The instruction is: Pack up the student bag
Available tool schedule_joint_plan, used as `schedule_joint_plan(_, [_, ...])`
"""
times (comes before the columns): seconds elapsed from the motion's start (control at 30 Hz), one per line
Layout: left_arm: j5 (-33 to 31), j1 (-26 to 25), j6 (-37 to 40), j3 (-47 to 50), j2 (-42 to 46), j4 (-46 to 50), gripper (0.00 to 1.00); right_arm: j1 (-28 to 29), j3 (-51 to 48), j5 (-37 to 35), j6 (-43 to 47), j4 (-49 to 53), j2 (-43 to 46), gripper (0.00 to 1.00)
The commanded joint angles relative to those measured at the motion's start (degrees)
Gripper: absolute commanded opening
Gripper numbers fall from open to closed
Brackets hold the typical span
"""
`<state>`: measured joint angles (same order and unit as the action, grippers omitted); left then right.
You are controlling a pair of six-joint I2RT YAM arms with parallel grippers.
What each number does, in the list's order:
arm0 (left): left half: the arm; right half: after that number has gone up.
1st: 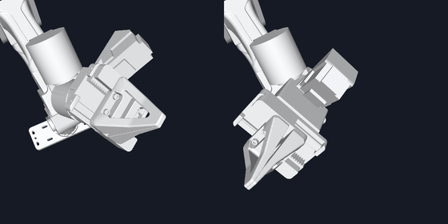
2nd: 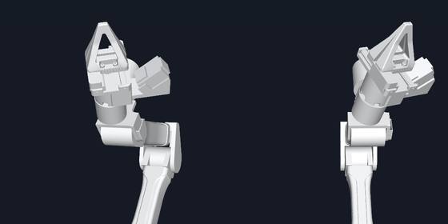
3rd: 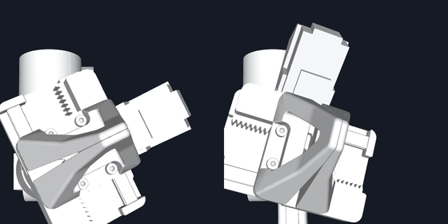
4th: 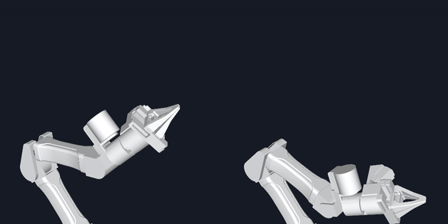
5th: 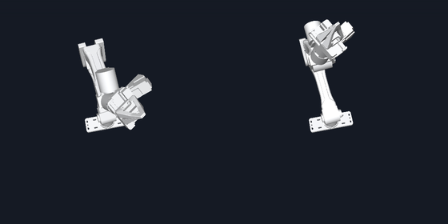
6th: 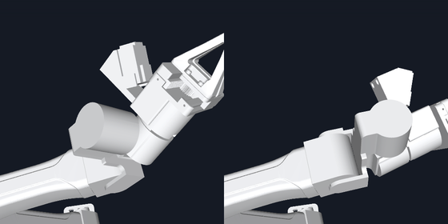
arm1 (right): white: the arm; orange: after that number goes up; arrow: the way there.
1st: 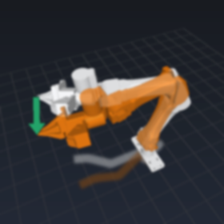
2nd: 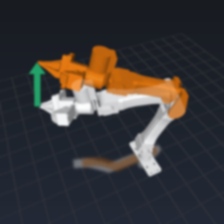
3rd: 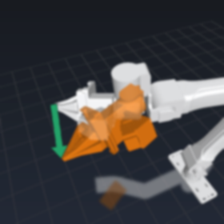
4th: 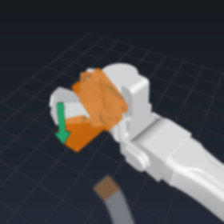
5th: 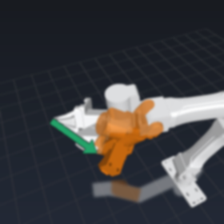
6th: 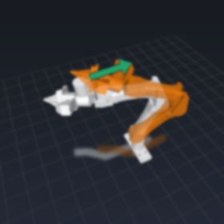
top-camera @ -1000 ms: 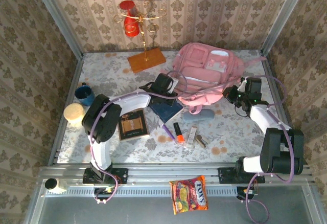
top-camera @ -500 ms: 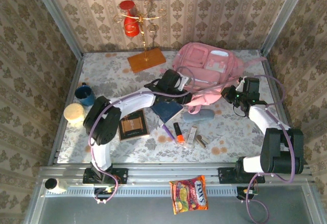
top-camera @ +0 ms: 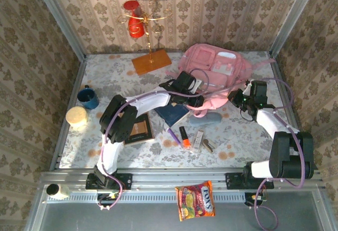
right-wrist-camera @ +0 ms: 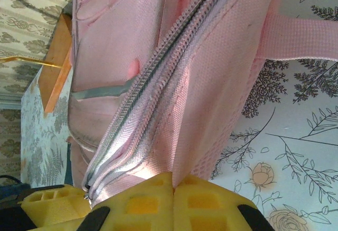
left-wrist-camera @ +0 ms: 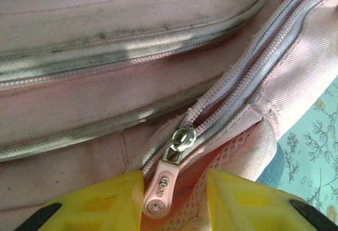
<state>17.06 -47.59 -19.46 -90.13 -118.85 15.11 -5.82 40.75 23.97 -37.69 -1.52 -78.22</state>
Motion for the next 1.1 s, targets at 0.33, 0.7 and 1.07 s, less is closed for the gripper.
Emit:
schedule_joint_plan(0.33, [-6.93,-0.31,4.64,-3.07,-6.66,7.7,0.4,0.47,0.07,-0.14,0.14,-4.63,-0.14,0.0])
schedule_joint_plan(0.7, [-10.58,-0.75,7.6,-5.11,-10.54,9.69,0.21,0.64,-0.08,-0.15,-0.01,-4.79,-0.34,0.0])
schedule_joint_plan(1.07, [-8.2,0.42,9.89,2.53,1.24,1.72,0.0,0.58,-0.73,-1.48,0.87,-3.69,0.97,0.0])
